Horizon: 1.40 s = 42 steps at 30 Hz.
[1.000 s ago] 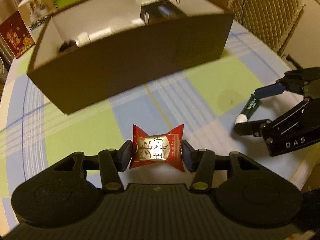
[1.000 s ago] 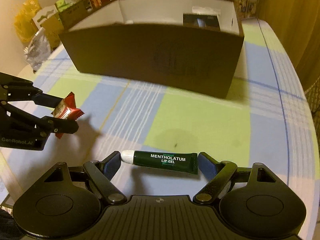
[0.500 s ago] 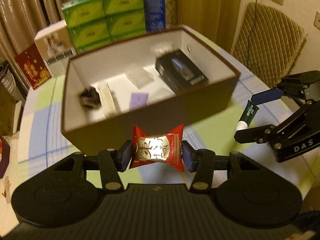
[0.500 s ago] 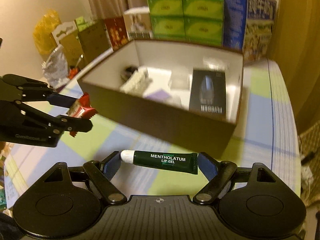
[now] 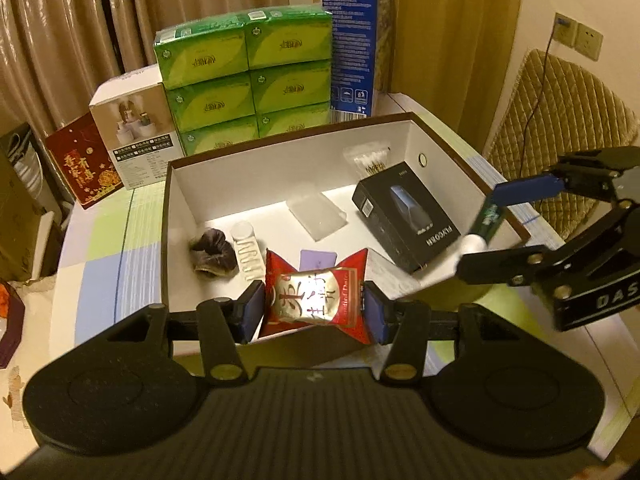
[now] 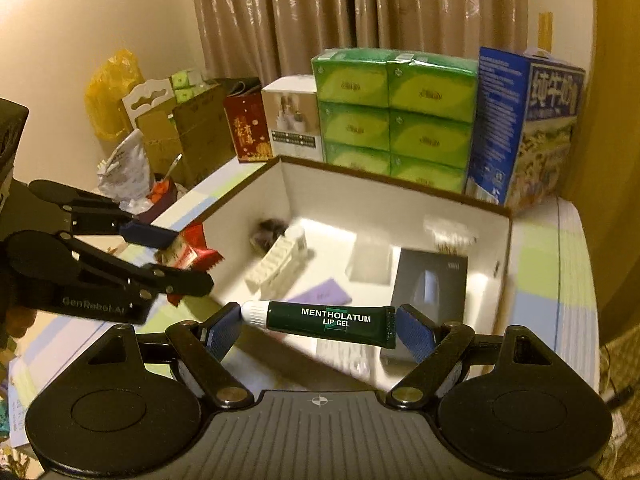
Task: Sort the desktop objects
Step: 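Carry the red candy and green lip gel over the brown box, then lower the candy and lip gel into the box and open both tools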
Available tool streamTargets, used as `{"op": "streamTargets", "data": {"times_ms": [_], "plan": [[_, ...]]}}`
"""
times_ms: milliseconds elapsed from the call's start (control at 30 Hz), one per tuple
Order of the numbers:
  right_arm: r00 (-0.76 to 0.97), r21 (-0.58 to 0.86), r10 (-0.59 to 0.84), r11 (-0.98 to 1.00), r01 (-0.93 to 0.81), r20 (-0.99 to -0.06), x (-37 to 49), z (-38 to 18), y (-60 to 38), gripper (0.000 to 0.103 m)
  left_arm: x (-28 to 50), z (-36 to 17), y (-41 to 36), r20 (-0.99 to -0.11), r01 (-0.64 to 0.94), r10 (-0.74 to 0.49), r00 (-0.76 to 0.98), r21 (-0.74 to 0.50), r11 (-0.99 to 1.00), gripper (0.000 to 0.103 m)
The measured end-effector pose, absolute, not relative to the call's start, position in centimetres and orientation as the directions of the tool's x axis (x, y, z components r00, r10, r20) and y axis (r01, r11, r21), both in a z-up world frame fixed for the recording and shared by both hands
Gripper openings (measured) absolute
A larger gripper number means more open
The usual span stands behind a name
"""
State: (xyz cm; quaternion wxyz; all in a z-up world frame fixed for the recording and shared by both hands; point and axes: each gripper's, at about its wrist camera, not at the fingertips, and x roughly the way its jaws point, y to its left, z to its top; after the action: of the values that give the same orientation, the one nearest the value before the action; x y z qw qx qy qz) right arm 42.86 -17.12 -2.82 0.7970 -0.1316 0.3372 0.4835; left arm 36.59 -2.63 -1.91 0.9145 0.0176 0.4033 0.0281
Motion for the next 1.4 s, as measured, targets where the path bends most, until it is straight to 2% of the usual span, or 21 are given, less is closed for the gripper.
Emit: {"op": "streamTargets", "data": {"times_ms": [733, 1167, 1333, 1400], "plan": [[0.262, -0.018, 0.638, 0.362, -0.932, -0.724, 52.1, -8.2, -8.6, 0.081, 48.6, -5.9, 0.9, -0.801, -0.002, 0.057, 0.596, 0.070, 0.998, 0.048], [0.259, -0.054, 0.606, 0.335, -0.941, -0.752, 54.2, -10.3, -7.0, 0.081, 51.8, -8.4, 1.7, -0.841, 0.001, 0.072, 0.536, 0.086, 0.996, 0.050], [0.258, -0.054, 0.605, 0.334, -0.941, -0.753, 54.4, -10.7, -7.0, 0.081, 52.2, -9.0, 1.8, -0.846, -0.001, 0.082, 0.527, 0.096, 0.995, 0.056], [0.256, -0.051, 0.608, 0.334, -0.941, -0.751, 54.4, -10.7, -7.1, 0.081, 52.3, -9.0, 2.0, -0.845, -0.012, 0.096, 0.526, 0.106, 0.994, 0.062]]}}
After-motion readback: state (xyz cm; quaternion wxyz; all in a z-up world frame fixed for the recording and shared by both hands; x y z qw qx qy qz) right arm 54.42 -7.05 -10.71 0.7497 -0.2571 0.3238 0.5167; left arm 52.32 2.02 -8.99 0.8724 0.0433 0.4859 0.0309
